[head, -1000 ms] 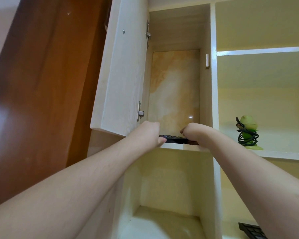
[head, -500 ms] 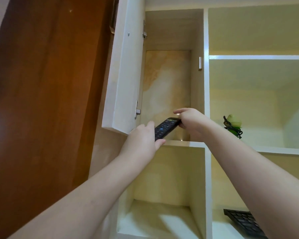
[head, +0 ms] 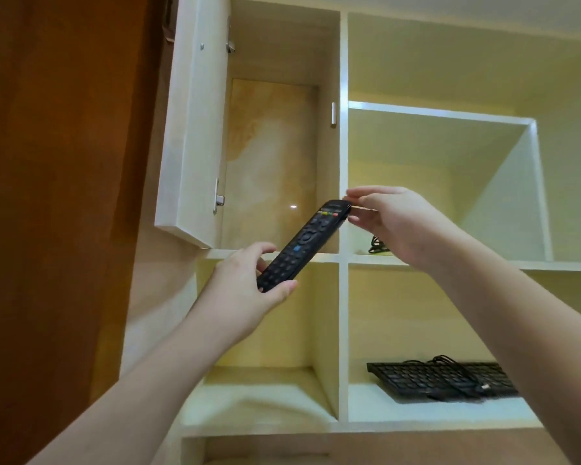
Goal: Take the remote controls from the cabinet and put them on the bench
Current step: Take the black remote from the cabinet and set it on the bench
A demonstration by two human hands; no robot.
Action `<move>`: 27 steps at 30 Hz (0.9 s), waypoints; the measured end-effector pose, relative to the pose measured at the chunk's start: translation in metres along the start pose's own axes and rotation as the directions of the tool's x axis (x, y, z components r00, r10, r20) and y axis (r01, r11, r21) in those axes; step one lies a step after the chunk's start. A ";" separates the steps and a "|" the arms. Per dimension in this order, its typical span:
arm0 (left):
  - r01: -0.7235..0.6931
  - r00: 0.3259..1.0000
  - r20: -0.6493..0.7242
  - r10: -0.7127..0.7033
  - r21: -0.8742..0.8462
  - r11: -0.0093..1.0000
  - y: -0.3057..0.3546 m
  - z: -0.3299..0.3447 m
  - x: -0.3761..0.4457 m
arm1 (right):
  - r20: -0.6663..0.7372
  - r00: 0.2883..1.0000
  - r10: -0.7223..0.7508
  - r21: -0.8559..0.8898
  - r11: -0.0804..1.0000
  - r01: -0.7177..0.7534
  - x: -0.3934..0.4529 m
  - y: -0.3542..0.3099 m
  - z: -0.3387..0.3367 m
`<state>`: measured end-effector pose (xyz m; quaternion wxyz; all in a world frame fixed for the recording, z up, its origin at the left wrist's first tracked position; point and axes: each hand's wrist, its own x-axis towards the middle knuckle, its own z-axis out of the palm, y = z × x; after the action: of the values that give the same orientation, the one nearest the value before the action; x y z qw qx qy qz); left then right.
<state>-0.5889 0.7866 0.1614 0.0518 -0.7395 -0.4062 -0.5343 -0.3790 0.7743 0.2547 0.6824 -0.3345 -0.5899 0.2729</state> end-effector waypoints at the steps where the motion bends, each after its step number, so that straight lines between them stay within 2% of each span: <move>1: -0.013 1.000 0.020 0.013 -0.025 1.000 0.006 0.006 -0.004 | -0.019 1.000 0.008 -0.012 1.000 -0.009 -0.004 0.001 -0.011; 6: -0.055 0.993 0.102 0.065 -0.100 0.993 0.044 0.044 -0.022 | -0.034 0.999 0.003 -0.019 1.000 -0.004 -0.034 -0.001 -0.075; 10: -0.080 0.978 0.181 0.103 -0.129 0.988 0.088 0.081 -0.032 | -0.172 0.980 0.097 0.098 0.992 -0.081 -0.069 -0.009 -0.145; 14: -0.071 0.948 0.289 0.135 -0.221 0.973 0.139 0.125 -0.047 | -0.216 0.970 0.110 0.049 0.994 -0.101 -0.117 -0.013 -0.217; 16: -0.058 0.930 0.334 0.153 -0.277 0.959 0.163 0.148 -0.057 | -0.297 0.942 0.156 0.050 0.988 -0.147 -0.136 -0.015 -0.251; 22: -0.071 0.843 0.478 0.244 -0.351 0.933 0.232 0.213 -0.090 | -0.412 0.872 0.264 0.062 0.963 -0.262 -0.204 -0.026 -0.343; 27: -0.105 0.789 0.527 0.315 -0.389 0.915 0.273 0.249 -0.105 | -0.491 0.822 0.289 0.130 0.957 -0.259 -0.246 -0.031 -0.391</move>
<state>-0.2338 0.6750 0.0657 -0.1425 -0.9052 -0.2180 -0.3359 -0.0321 0.5140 0.0942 0.7757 -0.4557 -0.3282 0.2877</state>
